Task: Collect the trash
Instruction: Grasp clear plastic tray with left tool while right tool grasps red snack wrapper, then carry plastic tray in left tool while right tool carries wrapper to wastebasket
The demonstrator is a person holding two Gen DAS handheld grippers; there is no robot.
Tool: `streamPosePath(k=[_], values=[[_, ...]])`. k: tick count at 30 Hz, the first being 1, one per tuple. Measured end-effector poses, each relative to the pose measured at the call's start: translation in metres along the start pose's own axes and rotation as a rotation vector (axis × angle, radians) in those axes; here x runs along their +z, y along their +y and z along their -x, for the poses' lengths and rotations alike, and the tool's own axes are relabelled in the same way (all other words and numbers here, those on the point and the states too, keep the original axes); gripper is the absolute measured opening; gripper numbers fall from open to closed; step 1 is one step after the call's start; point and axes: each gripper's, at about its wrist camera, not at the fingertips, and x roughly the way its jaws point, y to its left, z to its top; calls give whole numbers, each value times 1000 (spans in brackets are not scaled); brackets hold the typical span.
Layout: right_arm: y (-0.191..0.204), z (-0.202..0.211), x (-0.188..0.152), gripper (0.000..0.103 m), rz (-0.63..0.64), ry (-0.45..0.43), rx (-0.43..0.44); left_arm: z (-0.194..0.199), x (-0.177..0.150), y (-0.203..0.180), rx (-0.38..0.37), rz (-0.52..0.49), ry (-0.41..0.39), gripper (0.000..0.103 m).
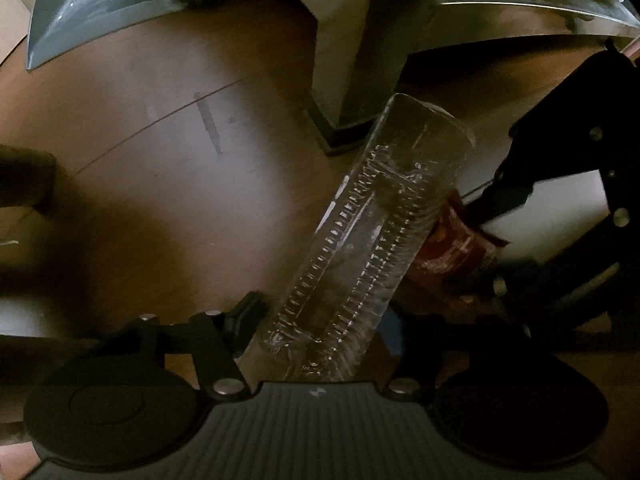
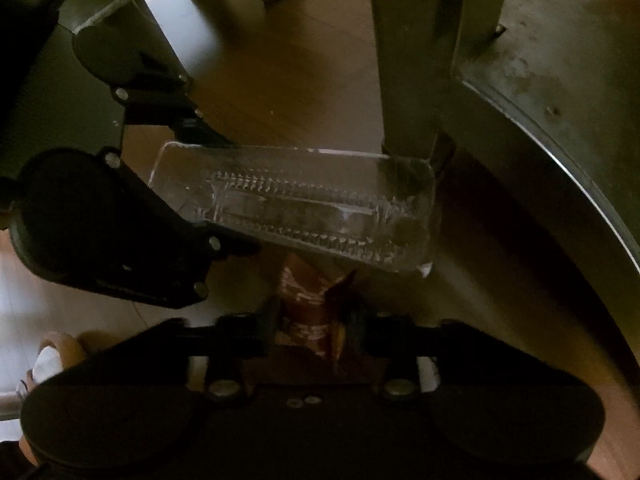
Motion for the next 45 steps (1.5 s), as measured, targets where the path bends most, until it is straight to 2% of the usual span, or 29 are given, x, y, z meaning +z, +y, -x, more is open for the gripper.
streamPosePath(k=[3, 8, 13, 18, 23, 30, 37, 45], values=[[0, 5, 1, 30, -5, -14, -2, 5, -4, -4, 1, 19, -7, 52], [-2, 22, -11, 30, -34, -28, -5, 11, -19, -7, -37, 118, -8, 51], [-4, 59, -40, 30, -94, -35, -6, 25, -39, -9, -70, 220, -3, 51], [0, 111, -67, 30, -159, -66, -30, 67, -51, -28, -95, 229, -11, 51], [13, 182, -84, 30, -199, -143, -54, 132, -55, -47, -107, 210, -66, 51], [38, 310, -109, 30, -258, -352, -94, 250, -47, -74, -103, 153, -225, 51], [66, 426, -124, 30, -243, -545, -155, 381, -33, -110, 1, 88, -424, 51], [105, 531, -153, 30, -194, -742, -219, 486, -33, -149, 69, 144, -593, 51]])
